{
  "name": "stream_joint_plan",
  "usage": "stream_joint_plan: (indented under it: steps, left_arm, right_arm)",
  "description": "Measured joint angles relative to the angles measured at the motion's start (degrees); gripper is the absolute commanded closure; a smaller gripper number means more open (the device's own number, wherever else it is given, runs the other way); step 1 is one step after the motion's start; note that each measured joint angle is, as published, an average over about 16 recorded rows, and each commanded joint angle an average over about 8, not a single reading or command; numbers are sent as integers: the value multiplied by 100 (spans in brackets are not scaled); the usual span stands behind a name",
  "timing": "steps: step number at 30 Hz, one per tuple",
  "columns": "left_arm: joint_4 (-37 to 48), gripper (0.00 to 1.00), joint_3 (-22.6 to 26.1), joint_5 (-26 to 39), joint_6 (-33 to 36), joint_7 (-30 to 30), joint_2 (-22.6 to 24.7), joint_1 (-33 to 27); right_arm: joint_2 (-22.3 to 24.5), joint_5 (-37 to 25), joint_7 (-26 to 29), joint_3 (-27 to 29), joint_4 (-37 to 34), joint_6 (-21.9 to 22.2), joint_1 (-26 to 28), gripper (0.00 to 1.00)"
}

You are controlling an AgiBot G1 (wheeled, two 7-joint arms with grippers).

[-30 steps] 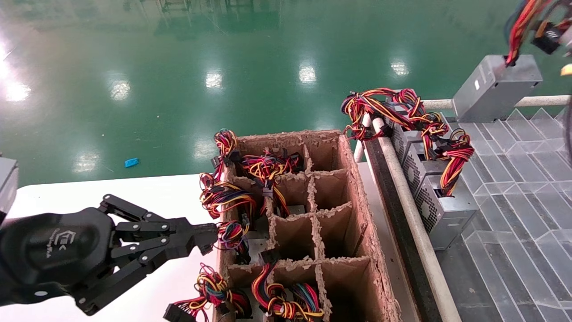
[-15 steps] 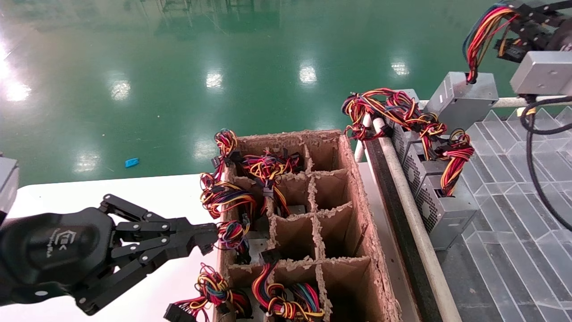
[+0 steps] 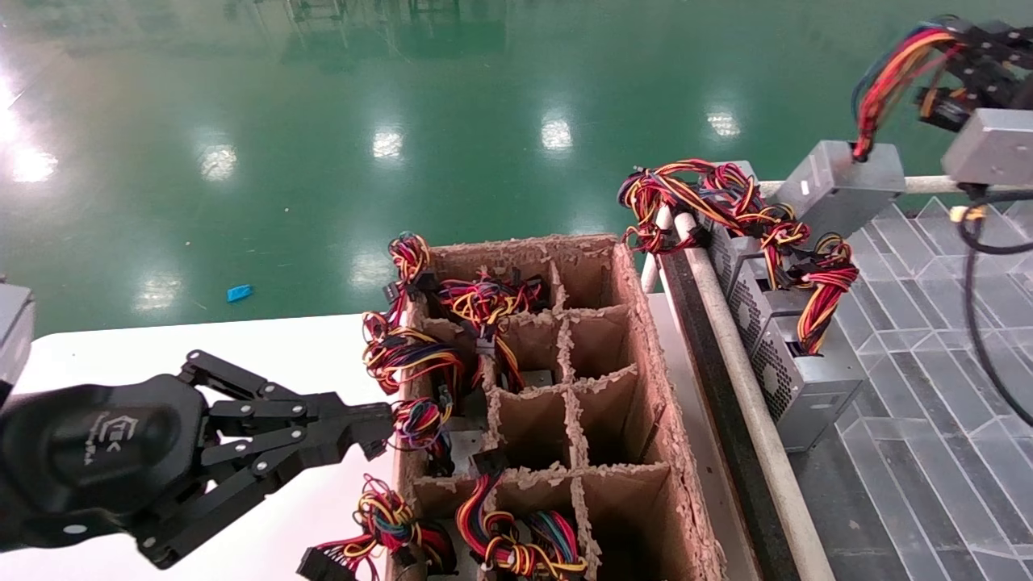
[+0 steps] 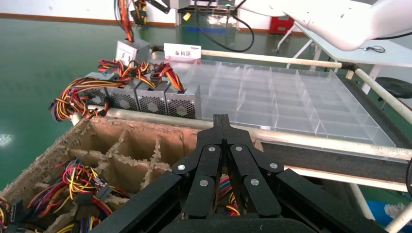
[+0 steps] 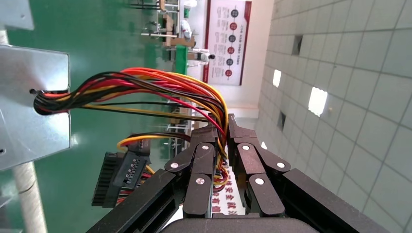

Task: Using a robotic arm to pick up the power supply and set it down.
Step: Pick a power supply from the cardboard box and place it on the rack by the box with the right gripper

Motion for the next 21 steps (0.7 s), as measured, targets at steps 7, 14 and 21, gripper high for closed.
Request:
stream_joint_plan:
  steps: [7,14,21]
  left_arm:
    - [0,100,0,0,0,0,0,0]
    - [0,100,0,0,0,0,0,0]
    - [0,100,0,0,0,0,0,0]
  right_arm:
    - [592,245,1151,120,420,-83,-478,100]
    - [1513,406,2979,151,996,-115,-1110,100]
    - [2376,428,4505,144,1390,-99,-1642,100]
